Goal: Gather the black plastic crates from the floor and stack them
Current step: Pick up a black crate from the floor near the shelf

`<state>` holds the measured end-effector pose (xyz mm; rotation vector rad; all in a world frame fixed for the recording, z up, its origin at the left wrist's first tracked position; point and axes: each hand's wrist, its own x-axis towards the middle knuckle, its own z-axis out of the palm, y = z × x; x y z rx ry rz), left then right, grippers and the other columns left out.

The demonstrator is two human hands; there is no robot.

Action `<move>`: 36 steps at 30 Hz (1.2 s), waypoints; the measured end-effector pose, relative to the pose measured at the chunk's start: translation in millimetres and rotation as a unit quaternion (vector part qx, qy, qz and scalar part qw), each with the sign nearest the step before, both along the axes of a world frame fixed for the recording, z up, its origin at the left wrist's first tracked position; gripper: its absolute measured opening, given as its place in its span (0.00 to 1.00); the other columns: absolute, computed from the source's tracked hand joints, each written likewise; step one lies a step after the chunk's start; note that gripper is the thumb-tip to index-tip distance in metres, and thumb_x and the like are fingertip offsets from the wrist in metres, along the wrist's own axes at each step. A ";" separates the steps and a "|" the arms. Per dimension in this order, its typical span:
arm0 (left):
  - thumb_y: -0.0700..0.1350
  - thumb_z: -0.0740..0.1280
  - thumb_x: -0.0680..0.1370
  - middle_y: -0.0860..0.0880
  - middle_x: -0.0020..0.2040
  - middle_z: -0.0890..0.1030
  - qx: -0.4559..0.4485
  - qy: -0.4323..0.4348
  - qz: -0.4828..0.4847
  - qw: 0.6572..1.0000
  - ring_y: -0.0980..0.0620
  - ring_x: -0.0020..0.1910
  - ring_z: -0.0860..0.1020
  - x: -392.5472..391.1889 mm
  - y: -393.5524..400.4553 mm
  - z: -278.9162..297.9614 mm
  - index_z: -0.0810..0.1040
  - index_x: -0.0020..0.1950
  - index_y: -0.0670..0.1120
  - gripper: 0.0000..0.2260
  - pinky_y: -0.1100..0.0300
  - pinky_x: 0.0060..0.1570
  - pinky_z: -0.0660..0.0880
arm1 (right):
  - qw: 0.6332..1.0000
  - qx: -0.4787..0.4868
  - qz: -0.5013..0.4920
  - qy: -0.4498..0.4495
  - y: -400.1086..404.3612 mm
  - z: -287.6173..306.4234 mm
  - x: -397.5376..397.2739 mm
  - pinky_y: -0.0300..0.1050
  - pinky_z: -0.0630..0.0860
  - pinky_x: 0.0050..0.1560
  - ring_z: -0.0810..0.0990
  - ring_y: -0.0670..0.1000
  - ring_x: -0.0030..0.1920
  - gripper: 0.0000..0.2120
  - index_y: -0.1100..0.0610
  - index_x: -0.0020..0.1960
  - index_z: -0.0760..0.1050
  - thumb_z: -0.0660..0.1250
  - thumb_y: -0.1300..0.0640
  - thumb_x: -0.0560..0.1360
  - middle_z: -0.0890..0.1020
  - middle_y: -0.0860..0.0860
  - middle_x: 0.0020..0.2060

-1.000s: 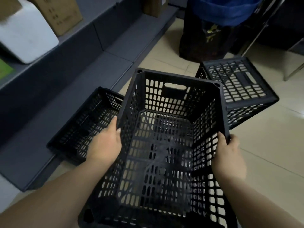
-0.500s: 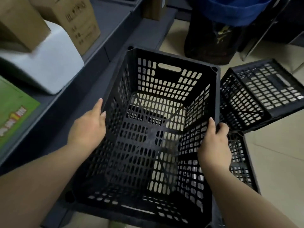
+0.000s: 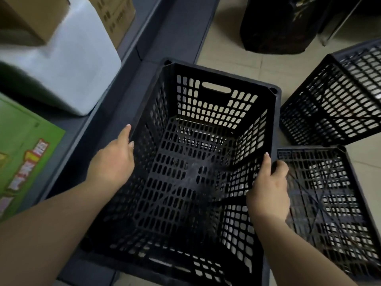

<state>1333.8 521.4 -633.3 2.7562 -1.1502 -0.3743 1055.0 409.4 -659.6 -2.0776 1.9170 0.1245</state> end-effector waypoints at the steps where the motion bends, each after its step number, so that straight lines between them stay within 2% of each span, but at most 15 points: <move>1: 0.49 0.51 0.83 0.38 0.56 0.77 0.004 0.003 0.002 1.000 0.36 0.47 0.76 2.9 2.0 -4.8 0.52 0.78 0.50 0.23 0.50 0.41 0.68 | 1.000 -0.002 -0.002 0.000 2.6 -2.5 3.0 0.48 0.73 0.41 0.70 0.60 0.62 0.44 0.54 0.78 0.46 0.65 0.74 0.71 0.52 0.56 0.71; 5: 0.49 0.50 0.83 0.37 0.54 0.78 0.028 0.001 0.018 0.999 0.38 0.43 0.75 16.3 5.3 -20.6 0.51 0.78 0.52 0.23 0.50 0.39 0.69 | 1.000 -0.005 0.000 0.007 8.5 -3.5 18.7 0.49 0.76 0.42 0.68 0.58 0.64 0.45 0.53 0.78 0.45 0.64 0.75 0.71 0.51 0.56 0.72; 10: 0.48 0.50 0.83 0.37 0.54 0.77 0.068 0.016 0.026 0.997 0.38 0.43 0.75 21.9 11.5 -20.4 0.48 0.78 0.54 0.23 0.49 0.40 0.71 | 1.000 0.012 0.005 0.006 19.2 3.1 23.9 0.48 0.77 0.44 0.67 0.57 0.65 0.45 0.53 0.78 0.43 0.63 0.74 0.71 0.49 0.56 0.73; 17: 0.44 0.52 0.83 0.38 0.59 0.75 0.105 0.053 0.027 0.993 0.37 0.50 0.76 23.2 17.6 -17.9 0.44 0.78 0.55 0.26 0.46 0.46 0.73 | 1.000 0.023 0.005 0.008 35.0 -0.7 23.6 0.49 0.79 0.46 0.69 0.56 0.64 0.45 0.52 0.78 0.42 0.61 0.75 0.71 0.48 0.54 0.73; 19: 0.44 0.51 0.83 0.38 0.63 0.71 0.109 0.058 0.048 0.991 0.37 0.53 0.75 19.7 14.5 -18.7 0.43 0.78 0.56 0.26 0.47 0.46 0.71 | 1.000 0.021 0.006 0.006 35.4 -2.7 23.8 0.48 0.79 0.46 0.67 0.56 0.65 0.45 0.52 0.78 0.42 0.60 0.75 0.71 0.47 0.53 0.74; 22: 0.50 0.52 0.83 0.40 0.71 0.61 0.112 0.059 0.092 0.988 0.38 0.59 0.70 9.7 11.1 -18.9 0.43 0.77 0.57 0.25 0.47 0.46 0.67 | 1.000 0.013 0.011 0.006 35.4 -5.9 22.7 0.48 0.77 0.49 0.62 0.56 0.69 0.40 0.53 0.78 0.42 0.57 0.72 0.74 0.46 0.54 0.75; 25: 0.55 0.53 0.81 0.44 0.75 0.53 0.123 0.011 0.082 0.989 0.40 0.67 0.62 -3.5 12.7 -18.4 0.43 0.77 0.57 0.28 0.45 0.55 0.68 | 0.999 0.005 0.034 0.040 36.4 -6.8 19.7 0.50 0.67 0.63 0.56 0.58 0.72 0.35 0.51 0.78 0.41 0.55 0.63 0.77 0.44 0.58 0.76; 27: 0.57 0.55 0.80 0.44 0.75 0.52 0.102 -0.042 0.048 0.993 0.40 0.69 0.58 -13.8 15.8 -19.0 0.46 0.78 0.55 0.29 0.43 0.62 0.65 | 0.997 -0.006 0.054 0.053 38.5 -5.6 15.9 0.52 0.61 0.67 0.53 0.59 0.72 0.34 0.49 0.77 0.45 0.57 0.59 0.76 0.44 0.58 0.76; 30: 0.56 0.58 0.79 0.42 0.75 0.56 0.052 -0.077 -0.002 0.996 0.40 0.69 0.57 -33.6 16.5 -17.1 0.56 0.77 0.53 0.28 0.41 0.65 0.60 | 0.996 -0.034 0.078 0.039 43.4 0.3 6.9 0.56 0.63 0.65 0.57 0.61 0.71 0.30 0.48 0.75 0.58 0.61 0.58 0.74 0.52 0.59 0.76; 33: 0.58 0.56 0.79 0.44 0.75 0.58 0.056 -0.030 -0.016 0.998 0.41 0.70 0.58 -63.9 5.4 -6.2 0.58 0.76 0.54 0.26 0.43 0.67 0.59 | 0.993 -0.042 0.106 0.018 50.5 11.8 -7.2 0.59 0.70 0.60 0.67 0.64 0.67 0.25 0.52 0.68 0.70 0.68 0.56 0.71 0.65 0.60 0.72; 36: 0.59 0.54 0.80 0.47 0.73 0.62 0.051 0.043 -0.035 0.997 0.44 0.69 0.62 -103.1 -10.9 9.0 0.56 0.76 0.55 0.25 0.47 0.65 0.62 | 0.989 -0.034 0.146 -0.015 53.6 26.6 -23.2 0.58 0.74 0.54 0.73 0.64 0.61 0.22 0.54 0.62 0.76 0.71 0.54 0.68 0.72 0.60 0.66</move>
